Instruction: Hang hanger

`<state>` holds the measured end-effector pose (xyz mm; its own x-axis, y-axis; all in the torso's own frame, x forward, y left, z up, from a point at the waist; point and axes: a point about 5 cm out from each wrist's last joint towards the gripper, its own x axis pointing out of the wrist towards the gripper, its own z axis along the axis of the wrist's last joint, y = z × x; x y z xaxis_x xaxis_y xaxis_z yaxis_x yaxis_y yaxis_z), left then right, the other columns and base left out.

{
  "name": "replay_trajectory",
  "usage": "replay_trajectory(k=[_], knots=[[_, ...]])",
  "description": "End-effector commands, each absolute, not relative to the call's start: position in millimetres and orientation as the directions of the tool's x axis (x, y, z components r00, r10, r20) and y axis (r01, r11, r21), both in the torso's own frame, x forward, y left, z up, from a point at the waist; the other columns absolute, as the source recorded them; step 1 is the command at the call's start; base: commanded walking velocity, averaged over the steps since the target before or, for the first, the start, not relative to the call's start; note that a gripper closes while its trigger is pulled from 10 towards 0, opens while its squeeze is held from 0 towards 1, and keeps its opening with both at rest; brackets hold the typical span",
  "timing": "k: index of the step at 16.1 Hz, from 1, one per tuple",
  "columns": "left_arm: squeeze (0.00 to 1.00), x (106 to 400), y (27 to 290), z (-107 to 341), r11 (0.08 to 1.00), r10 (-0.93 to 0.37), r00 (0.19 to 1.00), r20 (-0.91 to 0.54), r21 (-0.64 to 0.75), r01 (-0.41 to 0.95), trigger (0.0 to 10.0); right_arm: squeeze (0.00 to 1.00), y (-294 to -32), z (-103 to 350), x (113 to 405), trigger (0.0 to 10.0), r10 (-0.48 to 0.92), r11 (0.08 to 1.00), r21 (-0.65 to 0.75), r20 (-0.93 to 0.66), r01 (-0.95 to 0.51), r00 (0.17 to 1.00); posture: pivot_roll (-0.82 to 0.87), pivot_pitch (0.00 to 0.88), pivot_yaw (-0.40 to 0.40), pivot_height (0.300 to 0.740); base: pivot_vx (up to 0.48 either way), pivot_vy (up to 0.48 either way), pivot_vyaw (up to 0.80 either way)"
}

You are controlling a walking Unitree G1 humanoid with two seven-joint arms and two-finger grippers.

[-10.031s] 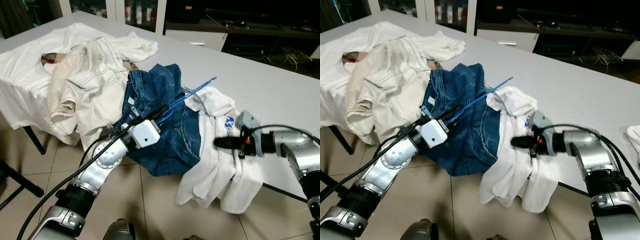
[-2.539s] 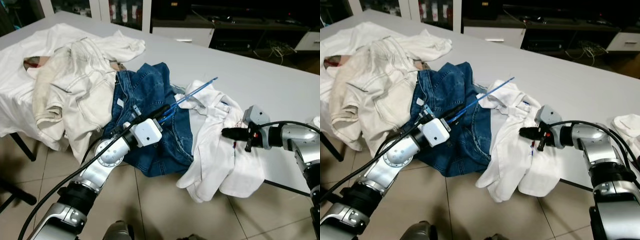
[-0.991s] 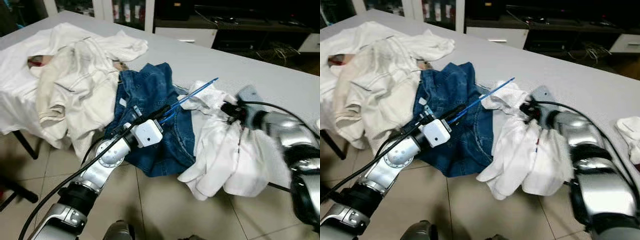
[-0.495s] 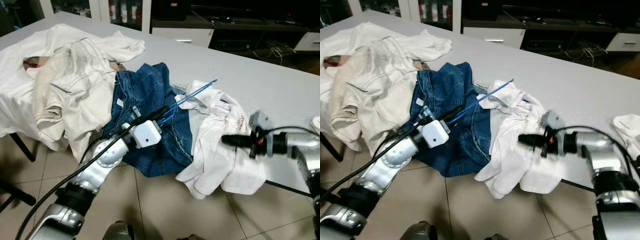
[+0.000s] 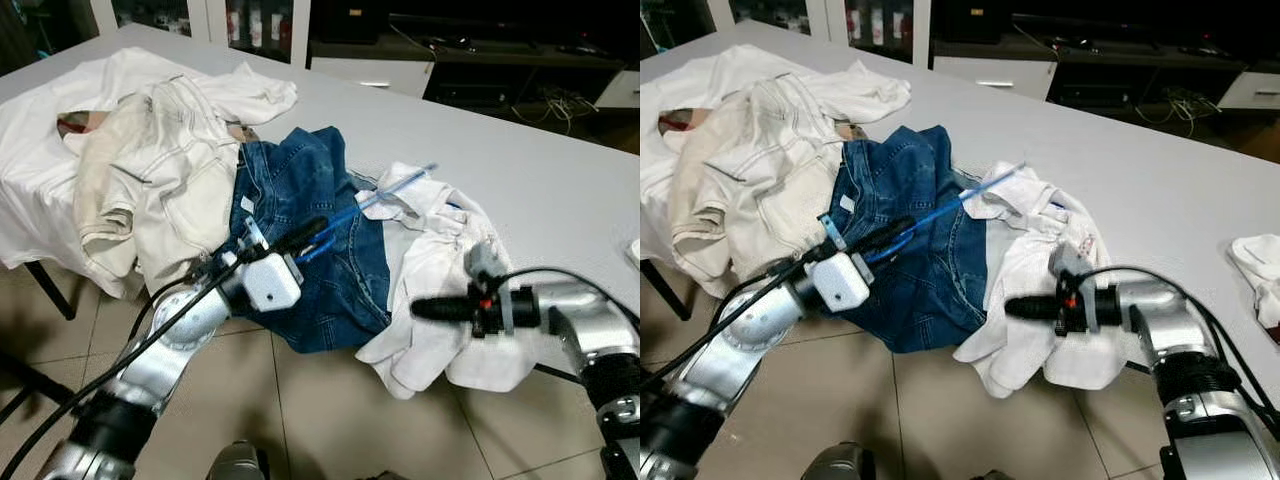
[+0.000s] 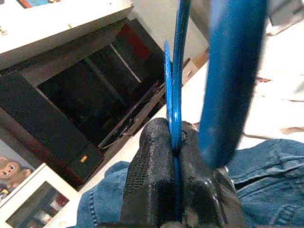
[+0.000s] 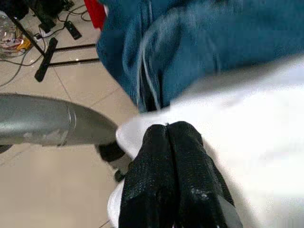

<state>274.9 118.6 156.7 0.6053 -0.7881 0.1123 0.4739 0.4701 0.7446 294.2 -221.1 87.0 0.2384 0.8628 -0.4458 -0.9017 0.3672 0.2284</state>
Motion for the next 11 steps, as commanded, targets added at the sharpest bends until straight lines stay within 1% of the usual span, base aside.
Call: replay_trajectory(k=[1, 2, 3, 4, 5, 6, 7, 8, 11], knots=[[0.0, 271.8, 115.4, 160.8, 0.454, -0.801, 0.589, 0.108, 0.75, 0.481, 10.0, 0.0, -222.7, 87.4, 297.6, 10.0, 0.852, 0.387, 0.23, -0.459, -0.893, 0.251, 0.17, 0.014, -0.1, 0.71, 0.0, 0.0, 0.0], [0.0, 269.7, 115.4, 162.1, 0.455, -0.802, 0.588, 0.107, 0.748, 0.484, 10.0, 0.0, -223.2, 83.6, 300.9, 10.0, 0.828, 0.433, 0.224, -0.481, -0.873, 0.287, 0.18, 0.016, -0.103, 0.71, 0.0, 0.0, 0.0], [0.0, 268.6, 115.4, 163.0, 0.457, -0.8, 0.591, 0.106, 0.745, 0.485, 10.0, 0.0, -224.7, 79.8, 305.6, 10.0, 0.784, 0.497, 0.191, -0.517, -0.847, 0.343, 0.18, 0.017, -0.105, 0.71, 0.0, 0.0, 0.0], [0.0, 268.2, 115.4, 163.3, 0.46, -0.798, 0.594, 0.106, 0.744, 0.485, 10.0, 0.0, -225.7, 78.3, 308.8, 10.0, 0.752, 0.535, 0.16, -0.537, -0.829, 0.381, 0.18, 0.017, -0.106, 0.71, 0.0, 0.0, 0.0], [0.0, 269.1, 114.5, 163.7, 0.477, -0.789, 0.604, 0.114, 0.733, 0.485, 10.0, 0.0, -230.0, 80.4, 328.0, 10.0, 0.584, 0.706, 0.005, -0.57, -0.708, 0.579, 0.18, 0.018, -0.108, 0.71, 0.0, 0.0, 0.0], [0.0, 269.4, 113.4, 163.6, 0.483, -0.787, 0.606, 0.118, 0.728, 0.486, 10.0, 0.0, -231.0, 83.0, 333.6, 10.0, 0.532, 0.743, -0.042, -0.568, -0.668, 0.628, 0.18, 0.018, -0.108, 0.71, 0.0, 0.0, 0.0], [0.0, 269.3, 112.8, 163.6, 0.486, -0.786, 0.607, 0.119, 0.726, 0.487, 10.0, 0.0, -231.0, 84.3, 335.8, 10.0, 0.515, 0.753, -0.059, -0.566, -0.655, 0.644, 0.18, 0.018, -0.108, 0.71, 0.0, 0.0, 0.0], [0.0, 268.5, 110.4, 163.4, 0.49, -0.784, 0.609, 0.119, 0.72, 0.491, 10.0, 0.0, -230.5, 90.1, 344.4, 10.0, 0.45, 0.792, -0.122, -0.546, -0.598, 0.707, 0.18, 0.021, -0.111, 0.71, 0.0, 0.0, 0.0], [0.0, 268.1, 109.4, 162.7, 0.498, -0.78, 0.614, 0.119, 0.713, 0.494, 10.0, 0.0, -230.3, 98.5, 355.7, 10.0, 0.344, 0.842, -0.208, -0.505, -0.498, 0.792, 0.18, 0.024, -0.113, 0.71, 0.0, 0.0, 0.0]])
